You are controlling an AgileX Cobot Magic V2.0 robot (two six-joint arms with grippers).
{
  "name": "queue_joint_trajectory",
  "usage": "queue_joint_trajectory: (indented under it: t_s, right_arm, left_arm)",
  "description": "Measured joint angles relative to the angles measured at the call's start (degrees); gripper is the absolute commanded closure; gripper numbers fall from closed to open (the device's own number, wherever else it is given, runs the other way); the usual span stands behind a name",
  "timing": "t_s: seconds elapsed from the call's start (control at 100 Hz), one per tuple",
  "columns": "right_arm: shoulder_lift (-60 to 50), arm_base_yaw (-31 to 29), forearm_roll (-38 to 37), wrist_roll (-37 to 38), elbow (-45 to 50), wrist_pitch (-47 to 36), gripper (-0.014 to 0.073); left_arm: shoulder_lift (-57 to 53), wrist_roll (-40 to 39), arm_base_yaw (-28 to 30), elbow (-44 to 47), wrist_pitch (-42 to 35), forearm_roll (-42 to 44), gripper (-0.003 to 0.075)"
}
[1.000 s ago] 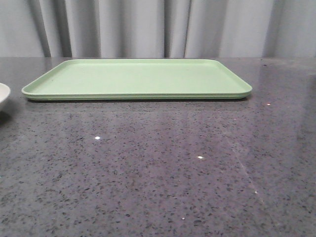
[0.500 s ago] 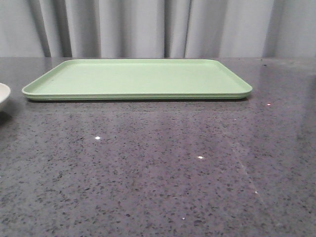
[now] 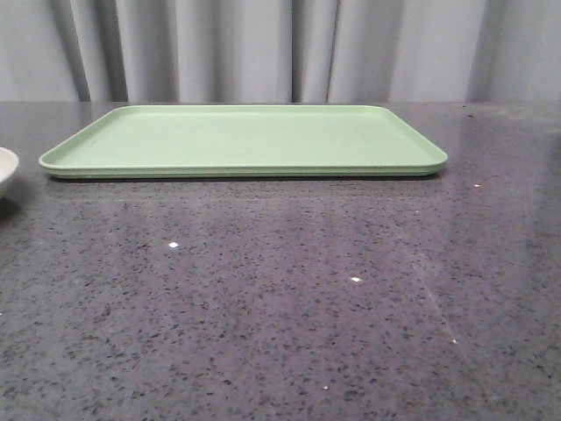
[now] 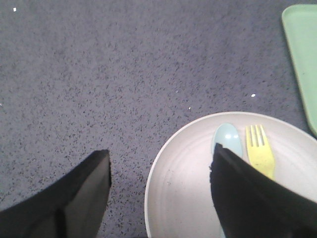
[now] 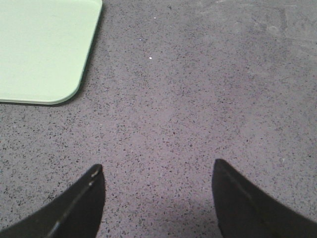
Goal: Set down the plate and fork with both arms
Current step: 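Grasp the cream plate rim with the left gripper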
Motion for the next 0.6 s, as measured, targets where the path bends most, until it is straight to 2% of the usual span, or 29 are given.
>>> queue_joint_trajectory:
  t_s: [0.44,0.6]
  right_arm:
    - [0.0,0.9,0.0,0.0,0.0,1.4,0.012]
    - [0.0,0.9,0.0,0.0,0.0,1.5,0.012]
  left_arm:
    - [17.9,1.9,1.1,-4.0,5.6,-0.7,0.0303]
    - [21.3,2.0,1.1,-4.5,6.0,-0.7,0.0303]
